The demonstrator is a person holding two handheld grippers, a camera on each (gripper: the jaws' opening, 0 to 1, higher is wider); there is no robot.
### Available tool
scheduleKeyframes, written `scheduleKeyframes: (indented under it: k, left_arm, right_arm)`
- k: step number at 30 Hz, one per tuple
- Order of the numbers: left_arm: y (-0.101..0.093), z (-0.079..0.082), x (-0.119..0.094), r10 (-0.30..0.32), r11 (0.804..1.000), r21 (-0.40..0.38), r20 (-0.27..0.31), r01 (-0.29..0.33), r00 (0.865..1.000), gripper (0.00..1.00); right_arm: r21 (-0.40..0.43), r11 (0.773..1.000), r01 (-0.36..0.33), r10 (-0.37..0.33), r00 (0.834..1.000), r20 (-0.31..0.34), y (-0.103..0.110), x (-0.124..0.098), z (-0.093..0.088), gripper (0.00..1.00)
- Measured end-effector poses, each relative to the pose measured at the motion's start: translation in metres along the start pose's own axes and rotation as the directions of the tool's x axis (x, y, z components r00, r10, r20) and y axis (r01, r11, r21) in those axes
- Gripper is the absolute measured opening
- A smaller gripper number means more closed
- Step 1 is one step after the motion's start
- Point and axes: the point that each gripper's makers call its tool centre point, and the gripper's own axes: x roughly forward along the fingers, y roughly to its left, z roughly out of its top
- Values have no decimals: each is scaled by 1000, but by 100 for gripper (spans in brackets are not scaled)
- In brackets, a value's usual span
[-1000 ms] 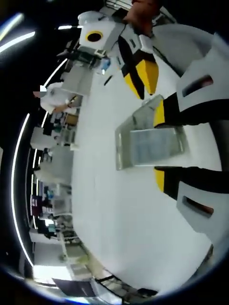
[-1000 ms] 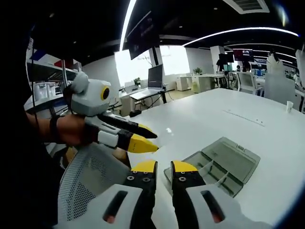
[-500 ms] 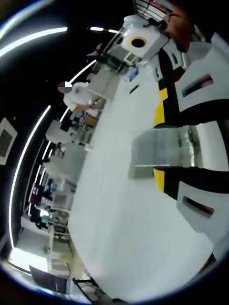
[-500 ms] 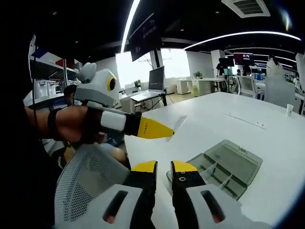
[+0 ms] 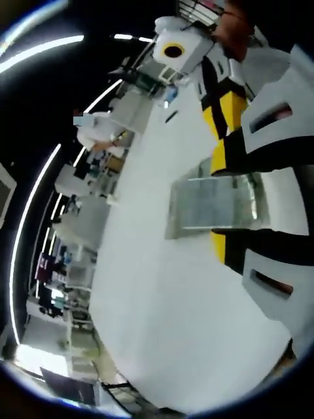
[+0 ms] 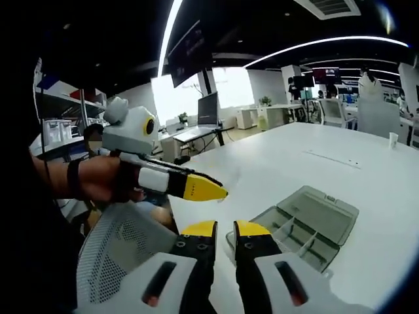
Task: Insert the divider into the dual guide fixture by aligning both edges with the guide slots and pushing it downward to the bottom, including one-sided entry, uneven engagement, binding, and posture correction.
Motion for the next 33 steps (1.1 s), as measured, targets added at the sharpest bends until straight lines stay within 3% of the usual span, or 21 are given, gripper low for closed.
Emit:
scheduleKeyframes:
  k: [5, 7, 9, 11, 13, 16, 18, 20, 21, 23, 26, 29, 32, 33]
  left_arm:
    - [8, -6, 2, 4, 1000, 6, -21, -3, 1000, 30]
    - [12, -11, 3, 21, 997, 73, -47, -18, 999, 30]
    - [20, -23, 5, 57, 987, 155, -121, -37, 991, 30]
    - [28, -28, 9, 84, 982, 179, -142, -58, 986, 30]
    - [39, -42, 12, 115, 979, 187, -216, -75, 970, 30]
    - [52, -45, 19, 134, 977, 194, -215, -92, 967, 30]
    - [57, -53, 23, 128, 977, 201, -257, -76, 958, 30]
    - [64, -54, 28, 135, 973, 218, -258, -79, 957, 30]
    - [64, -60, 29, 121, 979, 193, -304, -64, 945, 30]
    - [63, -58, 33, 114, 977, 207, -299, -52, 948, 30]
    - [68, -63, 36, 132, 961, 275, -336, -37, 933, 30]
    - [68, -66, 40, 101, 967, 254, -353, -9, 930, 30]
    - [70, -73, 45, 77, 966, 259, -395, 30, 915, 30]
    - [71, -71, 47, 76, 964, 263, -385, 30, 920, 30]
  right_arm:
    - [13, 1000, 5, -5, 1000, -4, -1, 0, -3, 5]
    - [22, 1000, 6, -6, 1000, -4, -2, 0, -4, 5]
    - [23, 1000, 6, -6, 1000, -1, -2, 1, -3, 5]
    - [22, 1000, 4, -4, 1000, -8, -2, 1, -5, 5]
    - [22, 1000, 4, -4, 1000, -12, -2, 1, -6, 5]
    - [28, 1000, 7, -7, 1000, -11, -3, 0, -6, 5]
    - [30, 1000, 9, -8, 1000, -18, -4, 0, -8, 5]
    - [27, 1000, 13, -13, 1000, -21, -5, -1, -9, 5]
    - [28, 999, 16, -16, 1000, -22, -6, -1, -9, 5]
    - [37, 999, 22, -21, 1000, -20, -7, -1, -8, 5]
    - [29, 999, 20, -20, 999, -28, -6, 0, -9, 5]
    - [29, 999, 23, -22, 999, -38, -6, 0, -11, 5]
    - [39, 999, 31, -30, 999, -34, -6, 0, -10, 5]
    - [39, 999, 33, -31, 999, -36, -7, 1, -10, 5]
